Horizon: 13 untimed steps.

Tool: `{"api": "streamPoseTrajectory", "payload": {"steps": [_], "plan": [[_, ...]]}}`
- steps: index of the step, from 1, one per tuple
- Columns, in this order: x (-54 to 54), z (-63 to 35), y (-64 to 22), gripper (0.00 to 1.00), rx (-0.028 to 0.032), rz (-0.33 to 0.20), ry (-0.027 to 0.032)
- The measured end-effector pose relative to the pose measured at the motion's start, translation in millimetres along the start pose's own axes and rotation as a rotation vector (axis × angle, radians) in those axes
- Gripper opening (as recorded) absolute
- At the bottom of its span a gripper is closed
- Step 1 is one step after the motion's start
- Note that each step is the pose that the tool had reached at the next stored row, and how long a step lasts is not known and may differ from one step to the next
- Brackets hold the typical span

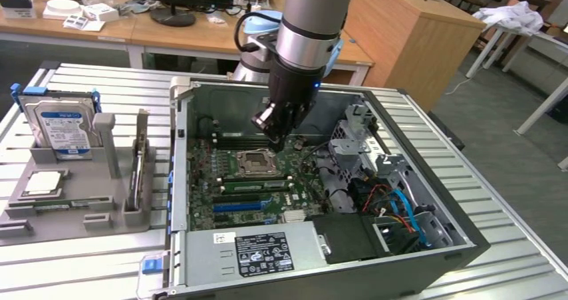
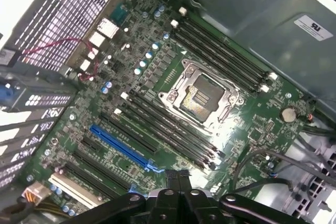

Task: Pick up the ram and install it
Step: 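Press down the ram until it locks into place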

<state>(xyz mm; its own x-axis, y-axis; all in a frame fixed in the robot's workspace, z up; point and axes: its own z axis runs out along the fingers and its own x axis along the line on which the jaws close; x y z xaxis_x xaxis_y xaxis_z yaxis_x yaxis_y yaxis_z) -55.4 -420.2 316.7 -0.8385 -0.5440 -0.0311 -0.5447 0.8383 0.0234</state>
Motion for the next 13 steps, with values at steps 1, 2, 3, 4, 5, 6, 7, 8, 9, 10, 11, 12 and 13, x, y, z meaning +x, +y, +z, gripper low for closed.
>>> {"api": "streamPoseTrajectory", "payload": {"steps": [1, 2, 3, 4, 5, 6, 7, 8, 9, 10, 11, 12, 13], "plan": [[0.0, 0.1, 0.0, 0.11, -0.0002, 0.012, 0.0003], [0.0, 0.0, 0.0, 0.11, -0.0002, 0.025, 0.0008], [0.0, 0.0, 0.0, 0.11, -0.0001, 0.038, 0.0009], [0.0, 0.0, 0.0, 0.11, -0.0003, 0.05, 0.0015], [0.0, 0.1, 0.0, 0.11, -0.001, 0.06, 0.0027], [-0.1, 0.1, 0.0, 0.11, -0.0025, 0.07, 0.0053], [0.0, 0.1, 0.0, 0.11, -0.004, 0.079, 0.0083], [0.1, 0.1, 0.0, 0.11, -0.0057, 0.088, 0.0114], [0.1, 0.1, 0.0, 0.11, -0.0074, 0.098, 0.0143], [0.1, 0.1, 0.1, 0.11, -0.0087, 0.108, 0.0167], [0.2, 0.1, 0.1, 0.11, -0.0093, 0.118, 0.0181], [0.2, 0.1, 0.1, 0.11, -0.0098, 0.13, 0.019], [0.2, 0.2, 0.1, 0.11, -0.0103, 0.141, 0.0197]]}}
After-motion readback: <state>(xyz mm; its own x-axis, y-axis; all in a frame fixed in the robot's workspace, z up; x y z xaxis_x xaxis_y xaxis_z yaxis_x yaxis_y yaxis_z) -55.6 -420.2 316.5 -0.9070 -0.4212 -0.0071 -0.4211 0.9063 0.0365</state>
